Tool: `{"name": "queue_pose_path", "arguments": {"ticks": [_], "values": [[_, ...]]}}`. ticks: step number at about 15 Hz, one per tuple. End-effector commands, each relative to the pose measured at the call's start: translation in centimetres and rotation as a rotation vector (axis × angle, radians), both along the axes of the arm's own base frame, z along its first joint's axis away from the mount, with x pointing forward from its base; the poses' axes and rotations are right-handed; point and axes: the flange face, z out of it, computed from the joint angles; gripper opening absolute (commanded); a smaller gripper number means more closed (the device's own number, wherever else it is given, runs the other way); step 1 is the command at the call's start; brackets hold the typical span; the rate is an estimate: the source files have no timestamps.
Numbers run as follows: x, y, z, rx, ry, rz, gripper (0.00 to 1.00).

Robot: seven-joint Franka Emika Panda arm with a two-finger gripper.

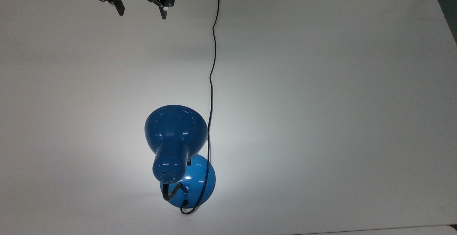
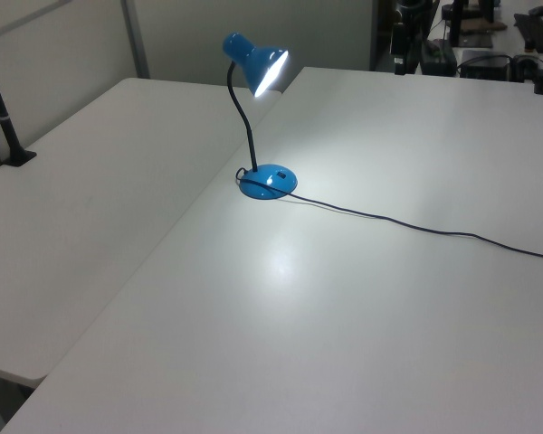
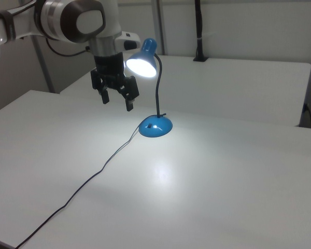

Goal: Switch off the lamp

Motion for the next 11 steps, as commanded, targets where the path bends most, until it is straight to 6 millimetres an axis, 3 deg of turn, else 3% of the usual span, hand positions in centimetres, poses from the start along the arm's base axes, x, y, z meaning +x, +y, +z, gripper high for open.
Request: {"name": "queue_pose_path", "arguments": {"ticks": [1, 11], "values": [[-1.0, -0.1, 0.8, -0.011, 0.031, -0.001, 1.00], [-0.2, 0.1, -0.4, -0.018, 0.038, 0.016, 1.00]]}}
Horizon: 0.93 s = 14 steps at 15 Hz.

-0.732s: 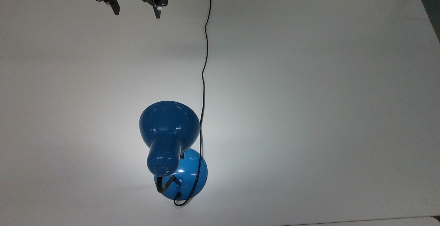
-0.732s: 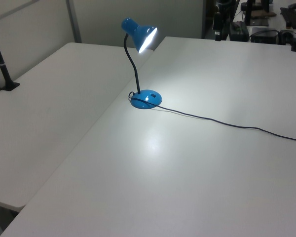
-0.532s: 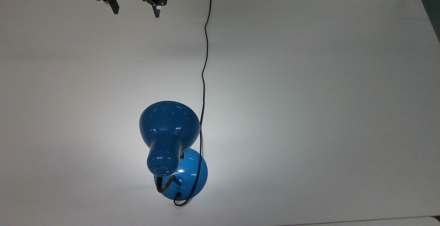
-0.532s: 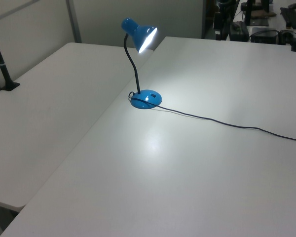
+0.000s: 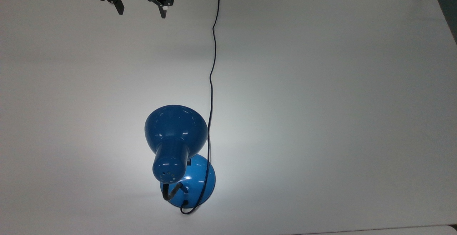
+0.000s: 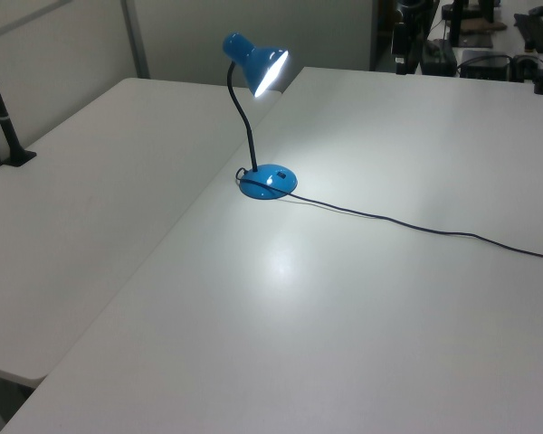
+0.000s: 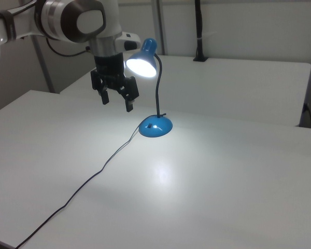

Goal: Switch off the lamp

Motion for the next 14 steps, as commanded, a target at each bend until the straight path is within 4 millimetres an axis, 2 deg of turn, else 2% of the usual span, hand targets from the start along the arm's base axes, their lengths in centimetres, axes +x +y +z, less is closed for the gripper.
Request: {"name": "queue_pose_path", "arguments": {"ticks": [1, 3, 5, 6, 7, 8, 10, 14], "values": [[0.1, 0.1, -0.4, -0.019, 0.019, 0.021, 0.95], [0.9, 0.3, -1.0, -0.023, -0.006, 0.050, 0.68], [1.4, 0.5, -1.9, -0.018, -0.005, 0.077, 0.30], [1.9, 0.7, -2.2, -0.021, -0.016, 0.084, 0.15], [2.6, 1.1, -2.6, -0.029, -0.041, 0.089, 0.05], [3.6, 1.5, -3.6, -0.039, -0.066, 0.089, 0.00], [5.1, 2.1, -5.0, -0.051, -0.105, 0.097, 0.00], [8.7, 4.5, -9.8, -0.018, -0.190, 0.077, 0.00]]}}
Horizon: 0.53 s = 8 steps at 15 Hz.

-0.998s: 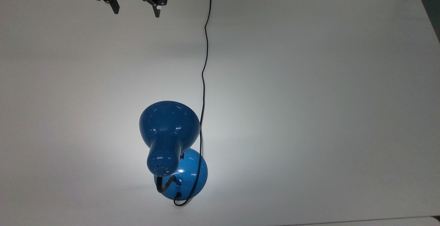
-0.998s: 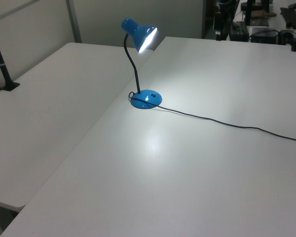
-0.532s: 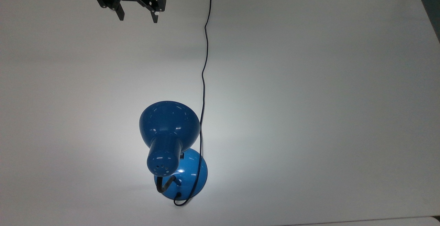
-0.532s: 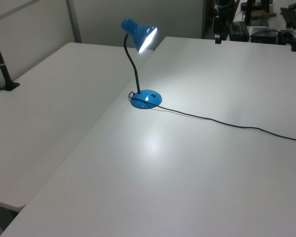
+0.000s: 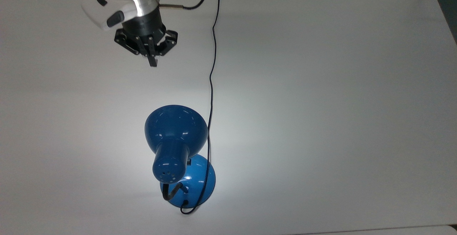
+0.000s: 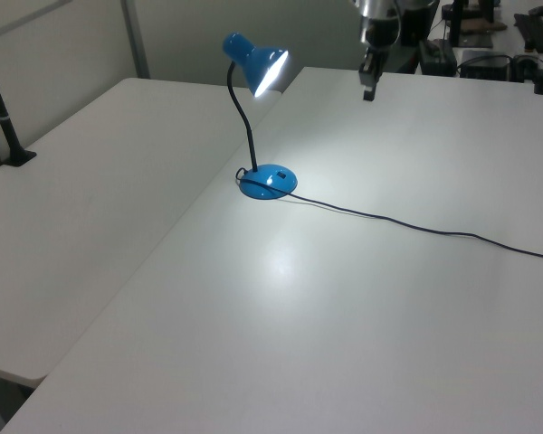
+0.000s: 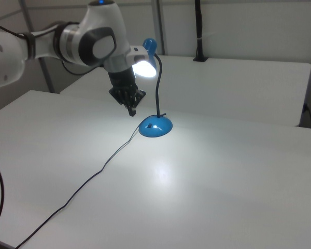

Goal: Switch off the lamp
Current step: 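Move the gripper toward the round blue base of the lamp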

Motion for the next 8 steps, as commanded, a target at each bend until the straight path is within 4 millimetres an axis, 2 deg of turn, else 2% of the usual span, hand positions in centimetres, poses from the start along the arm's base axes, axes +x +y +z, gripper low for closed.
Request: {"name": "queue_pose_path", "arguments": {"ticks": [1, 3, 6, 8], "values": [[3.3, 2.1, -3.4, 0.022, -0.108, -0.028, 0.00], [4.7, 2.3, -4.9, 0.019, -0.170, -0.080, 0.00], [7.4, 3.9, -7.6, 0.018, -0.261, -0.127, 0.00], [8.3, 4.7, -9.4, 0.013, -0.291, -0.118, 0.00]]}}
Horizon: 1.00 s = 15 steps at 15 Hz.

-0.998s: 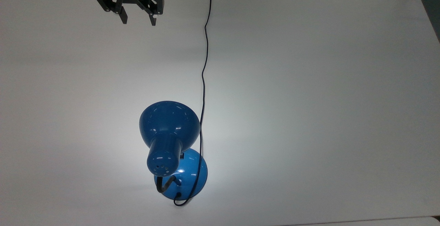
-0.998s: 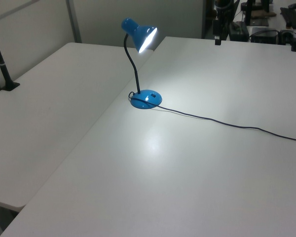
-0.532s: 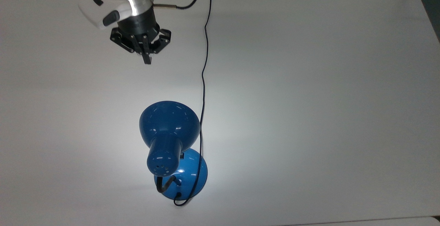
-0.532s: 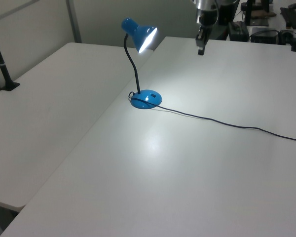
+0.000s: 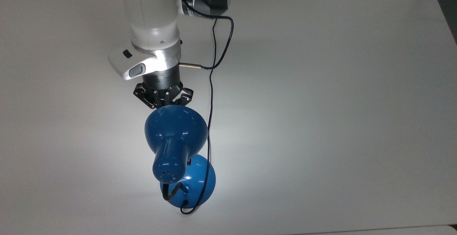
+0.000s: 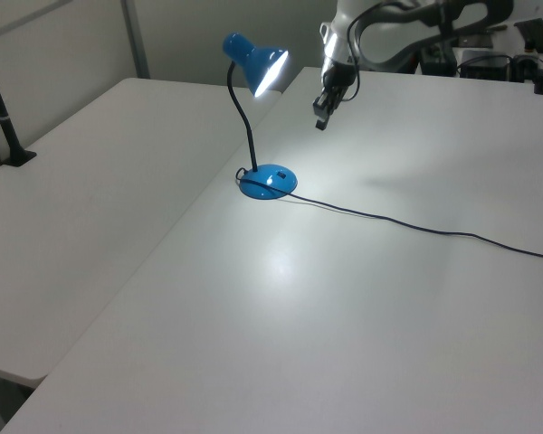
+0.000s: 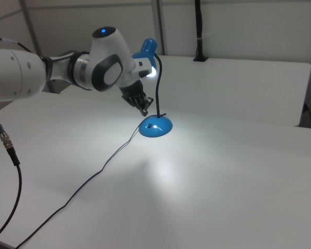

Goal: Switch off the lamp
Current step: 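Move the gripper toward the round blue base of the lamp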

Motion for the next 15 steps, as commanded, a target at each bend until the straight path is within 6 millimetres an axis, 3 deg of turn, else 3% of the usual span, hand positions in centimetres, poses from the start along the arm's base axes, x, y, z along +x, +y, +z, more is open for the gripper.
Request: {"name": "queue_pose_path", "arguments": {"ticks": [1, 4, 8, 15], "values": [[2.2, 2.1, -2.8, 0.006, -0.068, -0.008, 0.00], [3.6, 3.2, -5.3, -0.003, -0.124, 0.006, 0.00], [4.9, 4.2, -6.7, 0.009, -0.159, -0.032, 0.00], [5.4, 5.6, -10.0, -0.023, -0.155, 0.002, 0.00]]}}
